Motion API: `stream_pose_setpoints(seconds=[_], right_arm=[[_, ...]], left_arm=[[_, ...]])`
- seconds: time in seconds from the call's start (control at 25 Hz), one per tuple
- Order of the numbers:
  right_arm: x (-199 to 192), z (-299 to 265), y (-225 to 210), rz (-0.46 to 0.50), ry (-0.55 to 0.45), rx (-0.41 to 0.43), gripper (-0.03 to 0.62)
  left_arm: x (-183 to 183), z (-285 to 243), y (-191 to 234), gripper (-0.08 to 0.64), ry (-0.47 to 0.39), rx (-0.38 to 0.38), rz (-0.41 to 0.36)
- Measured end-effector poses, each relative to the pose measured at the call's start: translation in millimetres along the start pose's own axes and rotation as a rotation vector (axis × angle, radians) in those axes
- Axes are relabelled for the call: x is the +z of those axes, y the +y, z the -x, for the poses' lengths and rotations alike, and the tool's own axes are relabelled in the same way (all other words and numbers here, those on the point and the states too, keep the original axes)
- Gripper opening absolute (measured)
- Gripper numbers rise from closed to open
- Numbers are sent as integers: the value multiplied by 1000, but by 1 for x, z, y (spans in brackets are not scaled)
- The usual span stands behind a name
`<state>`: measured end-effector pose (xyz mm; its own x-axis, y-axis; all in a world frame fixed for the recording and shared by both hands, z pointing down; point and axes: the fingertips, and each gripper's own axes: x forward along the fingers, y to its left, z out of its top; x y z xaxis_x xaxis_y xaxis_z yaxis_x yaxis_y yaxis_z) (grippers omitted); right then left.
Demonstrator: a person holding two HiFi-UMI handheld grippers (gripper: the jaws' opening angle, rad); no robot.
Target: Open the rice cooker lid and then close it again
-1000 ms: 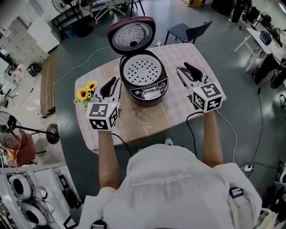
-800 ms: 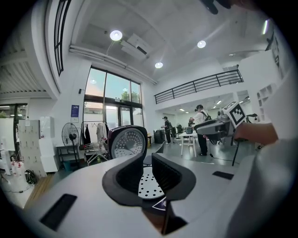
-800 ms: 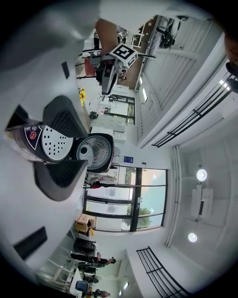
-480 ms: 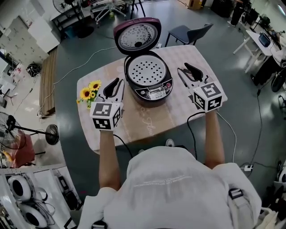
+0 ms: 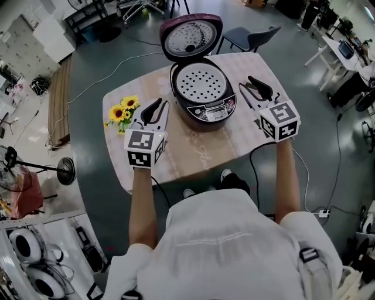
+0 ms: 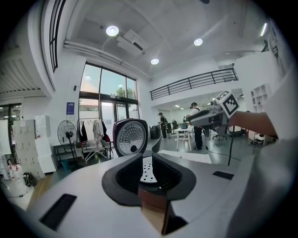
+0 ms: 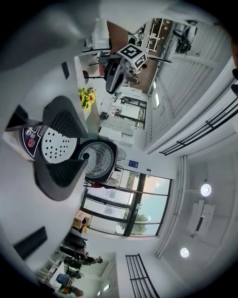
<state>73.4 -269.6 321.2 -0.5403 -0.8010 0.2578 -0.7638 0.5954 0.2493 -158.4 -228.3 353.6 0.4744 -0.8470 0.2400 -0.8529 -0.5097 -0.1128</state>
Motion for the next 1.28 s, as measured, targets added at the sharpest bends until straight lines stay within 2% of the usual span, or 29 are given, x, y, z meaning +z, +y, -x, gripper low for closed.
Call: stream_pose_setpoints(seconds=[0.16,0.4,0.92,1.28], right_arm=[[5,-17,-5,2,-14,17,161],[16,-53,-33,12,-63,59,161],[49,-140,-109,119,-120,260,161],[72,-188,-128,143,-159,365,163]], left_arm=[[-6,2,8,78,13,20,12],[-12,-16,20,78,32,77,37],[16,-95,28,78,36,247,108],[24,-111,29,78,83,340,129]])
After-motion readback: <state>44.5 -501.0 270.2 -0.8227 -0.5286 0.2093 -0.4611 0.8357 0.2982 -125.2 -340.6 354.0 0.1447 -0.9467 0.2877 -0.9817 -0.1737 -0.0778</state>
